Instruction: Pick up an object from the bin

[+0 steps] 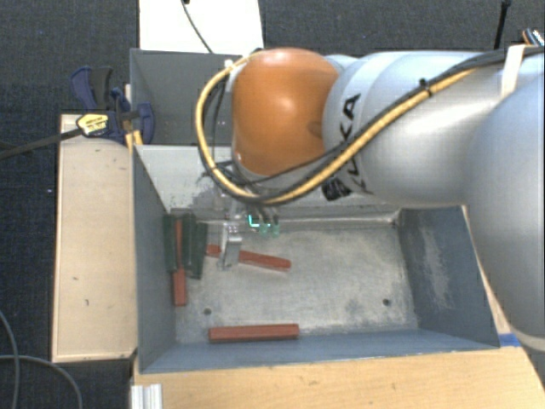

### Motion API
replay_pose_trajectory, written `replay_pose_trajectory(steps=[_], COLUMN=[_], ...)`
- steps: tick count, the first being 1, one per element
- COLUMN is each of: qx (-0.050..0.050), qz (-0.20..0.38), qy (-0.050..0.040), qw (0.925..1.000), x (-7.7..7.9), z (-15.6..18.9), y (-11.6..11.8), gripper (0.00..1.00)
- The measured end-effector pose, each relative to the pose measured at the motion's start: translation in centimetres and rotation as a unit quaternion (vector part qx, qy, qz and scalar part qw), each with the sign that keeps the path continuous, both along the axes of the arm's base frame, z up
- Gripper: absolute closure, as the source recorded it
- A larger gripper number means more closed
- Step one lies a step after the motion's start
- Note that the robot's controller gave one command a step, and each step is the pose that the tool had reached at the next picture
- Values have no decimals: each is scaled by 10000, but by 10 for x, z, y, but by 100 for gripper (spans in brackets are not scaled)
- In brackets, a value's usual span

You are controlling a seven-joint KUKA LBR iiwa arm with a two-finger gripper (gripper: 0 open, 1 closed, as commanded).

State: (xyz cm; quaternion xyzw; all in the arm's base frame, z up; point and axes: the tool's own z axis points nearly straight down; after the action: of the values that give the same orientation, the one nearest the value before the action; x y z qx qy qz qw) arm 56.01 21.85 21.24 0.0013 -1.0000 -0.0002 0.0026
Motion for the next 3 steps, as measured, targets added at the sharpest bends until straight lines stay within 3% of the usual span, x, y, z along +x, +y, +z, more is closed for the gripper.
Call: replay_pose_trajectory(steps=[1, 2, 3], qx=[-7, 8, 10], qz=[616, 589, -1092], qy=[-4, -36, -45], qw=[9981, 9983, 9940], x=[12, 13, 0], z=[-142, -137, -140], y=[-32, -31, -78], gripper=[0, 100, 100])
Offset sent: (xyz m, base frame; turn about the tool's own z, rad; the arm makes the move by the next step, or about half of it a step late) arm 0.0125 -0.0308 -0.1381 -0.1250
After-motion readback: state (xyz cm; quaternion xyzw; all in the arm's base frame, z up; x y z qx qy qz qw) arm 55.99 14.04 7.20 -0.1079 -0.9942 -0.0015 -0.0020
